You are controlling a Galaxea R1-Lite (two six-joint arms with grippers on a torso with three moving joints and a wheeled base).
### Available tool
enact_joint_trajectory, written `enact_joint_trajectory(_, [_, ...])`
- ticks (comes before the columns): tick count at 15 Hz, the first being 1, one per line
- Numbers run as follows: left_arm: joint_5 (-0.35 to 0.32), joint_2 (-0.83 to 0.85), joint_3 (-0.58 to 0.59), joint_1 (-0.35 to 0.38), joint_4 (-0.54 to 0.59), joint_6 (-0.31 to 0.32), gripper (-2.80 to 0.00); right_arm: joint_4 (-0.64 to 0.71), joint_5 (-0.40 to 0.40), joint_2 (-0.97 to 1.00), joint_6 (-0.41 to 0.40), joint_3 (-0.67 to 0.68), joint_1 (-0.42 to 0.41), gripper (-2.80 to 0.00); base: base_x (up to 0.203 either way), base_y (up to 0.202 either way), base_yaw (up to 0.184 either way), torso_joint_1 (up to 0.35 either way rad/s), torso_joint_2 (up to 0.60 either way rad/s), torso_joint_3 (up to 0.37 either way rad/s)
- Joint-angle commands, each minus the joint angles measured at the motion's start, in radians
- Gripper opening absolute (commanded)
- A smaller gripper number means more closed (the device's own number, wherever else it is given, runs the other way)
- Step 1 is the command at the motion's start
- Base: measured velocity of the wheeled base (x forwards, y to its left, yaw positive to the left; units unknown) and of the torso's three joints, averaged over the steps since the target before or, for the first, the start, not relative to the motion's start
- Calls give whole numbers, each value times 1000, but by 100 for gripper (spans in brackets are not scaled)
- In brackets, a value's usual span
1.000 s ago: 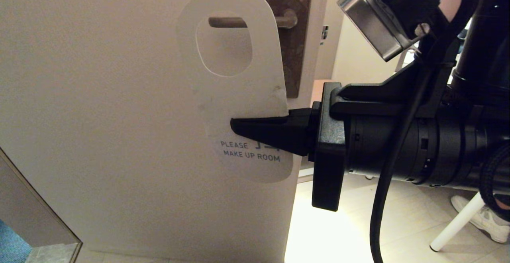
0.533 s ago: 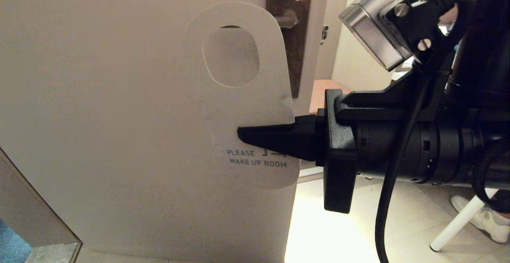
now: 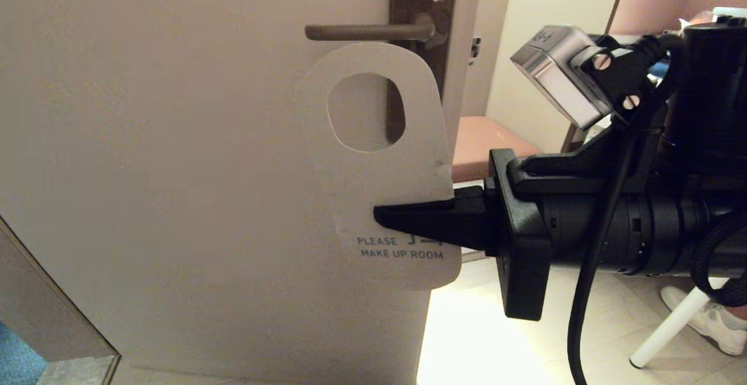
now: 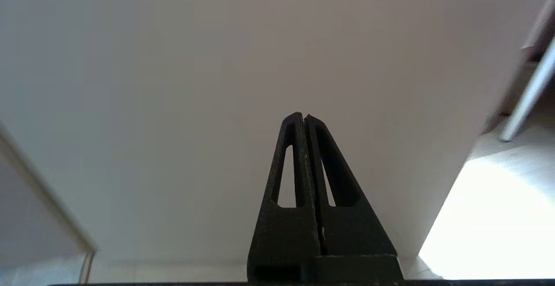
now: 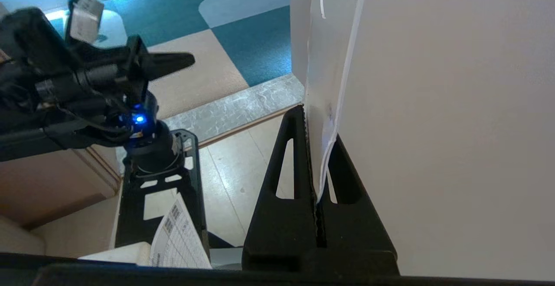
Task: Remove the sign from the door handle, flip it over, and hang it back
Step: Hand it to the other hand
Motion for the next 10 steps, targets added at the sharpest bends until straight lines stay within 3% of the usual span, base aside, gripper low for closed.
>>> enact_joint_trajectory(1, [-13,54,-51,0,0,0,-280,-2,20,-1,0,0,0,-280,0,0,0,0,0,0])
enact_joint_trajectory(4, [-87,185,-165,-6,-2,-8,-280,-1,71,3,0,0,0,-280,0,0,0,0,0,0])
enact_joint_trajectory(10, [-372,372,-293,-47,-8,-19,-280,-3,123,5,2,-5,-14,-280,0,0,0,0,0,0])
